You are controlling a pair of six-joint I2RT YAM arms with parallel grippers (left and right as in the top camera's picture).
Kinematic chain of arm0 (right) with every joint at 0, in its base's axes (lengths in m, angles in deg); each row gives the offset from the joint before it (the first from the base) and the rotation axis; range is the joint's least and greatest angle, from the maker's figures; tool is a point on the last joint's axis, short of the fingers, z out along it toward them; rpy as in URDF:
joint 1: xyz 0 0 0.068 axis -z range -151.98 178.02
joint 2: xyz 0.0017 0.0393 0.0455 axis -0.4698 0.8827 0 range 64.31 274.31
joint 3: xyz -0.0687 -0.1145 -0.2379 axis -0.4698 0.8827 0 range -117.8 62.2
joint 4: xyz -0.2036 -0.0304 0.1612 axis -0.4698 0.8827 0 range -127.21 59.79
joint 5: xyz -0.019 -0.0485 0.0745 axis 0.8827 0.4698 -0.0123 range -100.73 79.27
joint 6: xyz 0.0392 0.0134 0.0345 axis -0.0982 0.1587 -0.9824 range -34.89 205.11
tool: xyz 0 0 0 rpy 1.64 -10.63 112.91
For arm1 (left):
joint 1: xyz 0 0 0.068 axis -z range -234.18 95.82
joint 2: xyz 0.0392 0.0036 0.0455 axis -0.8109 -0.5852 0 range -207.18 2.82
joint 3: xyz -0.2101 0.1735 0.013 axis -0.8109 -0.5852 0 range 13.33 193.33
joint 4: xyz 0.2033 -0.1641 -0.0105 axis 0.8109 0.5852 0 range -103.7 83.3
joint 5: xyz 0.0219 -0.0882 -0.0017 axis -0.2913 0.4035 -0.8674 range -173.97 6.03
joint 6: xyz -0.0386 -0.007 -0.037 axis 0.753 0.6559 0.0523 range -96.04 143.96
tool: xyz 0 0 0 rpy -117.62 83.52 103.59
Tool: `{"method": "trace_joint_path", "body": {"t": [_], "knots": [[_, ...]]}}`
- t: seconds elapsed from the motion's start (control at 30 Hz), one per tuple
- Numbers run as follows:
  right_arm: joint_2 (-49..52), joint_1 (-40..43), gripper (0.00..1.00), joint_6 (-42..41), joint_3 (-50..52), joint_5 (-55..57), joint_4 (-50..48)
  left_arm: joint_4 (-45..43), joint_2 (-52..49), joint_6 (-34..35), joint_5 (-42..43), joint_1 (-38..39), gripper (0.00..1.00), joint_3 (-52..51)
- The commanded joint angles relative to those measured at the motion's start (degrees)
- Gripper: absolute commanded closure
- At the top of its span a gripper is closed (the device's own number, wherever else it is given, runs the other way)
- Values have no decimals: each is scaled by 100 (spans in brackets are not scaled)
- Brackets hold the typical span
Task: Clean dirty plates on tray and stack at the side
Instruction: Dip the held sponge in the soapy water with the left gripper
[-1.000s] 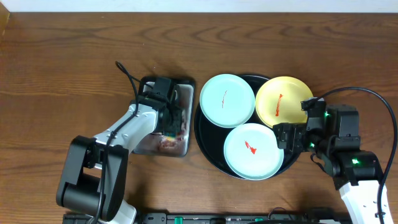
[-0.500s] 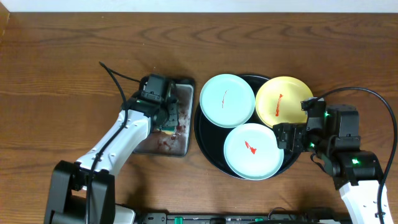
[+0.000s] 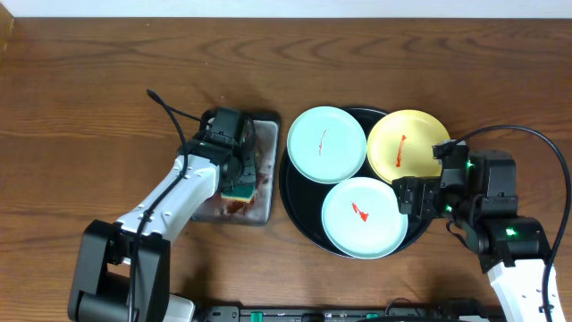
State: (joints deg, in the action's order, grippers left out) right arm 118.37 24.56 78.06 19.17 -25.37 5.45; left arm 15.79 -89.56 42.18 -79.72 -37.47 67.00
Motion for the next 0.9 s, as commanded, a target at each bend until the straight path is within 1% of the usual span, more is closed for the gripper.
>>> {"method": "trace_joint_path", "body": {"t": [0.0, 0.47, 0.5, 0.53, 0.57, 0.67, 0.7, 0.73, 0.87], "knots": [[-4, -33, 1, -59, -101, -61, 0, -26, -76, 15, -68, -24, 48, -20], [-4, -33, 1, -61, -101, -63, 2, -131, -573, 13, -195, -24, 50, -22], [-4, -33, 1, -61, -101, -63, 2, -133, -634, 15, -192, -24, 52, -22], [-4, -33, 1, -61, -101, -63, 2, -131, -708, 15, -192, -24, 56, -22], [-4, -33, 1, -61, -101, -63, 2, -129, -765, 13, -192, -24, 62, -22], [-4, -33, 1, -61, -101, -61, 2, -109, -837, 15, -192, -24, 85, -22], [-4, -33, 1, -61, -101, -61, 2, -111, -833, 15, -190, -22, 90, -20], [-4, -33, 1, -61, -101, -61, 0, -109, -800, 15, -173, -24, 92, -20], [-4, -33, 1, -59, -101, 122, 9, -13, -540, 13, -173, -28, 93, -11]]}}
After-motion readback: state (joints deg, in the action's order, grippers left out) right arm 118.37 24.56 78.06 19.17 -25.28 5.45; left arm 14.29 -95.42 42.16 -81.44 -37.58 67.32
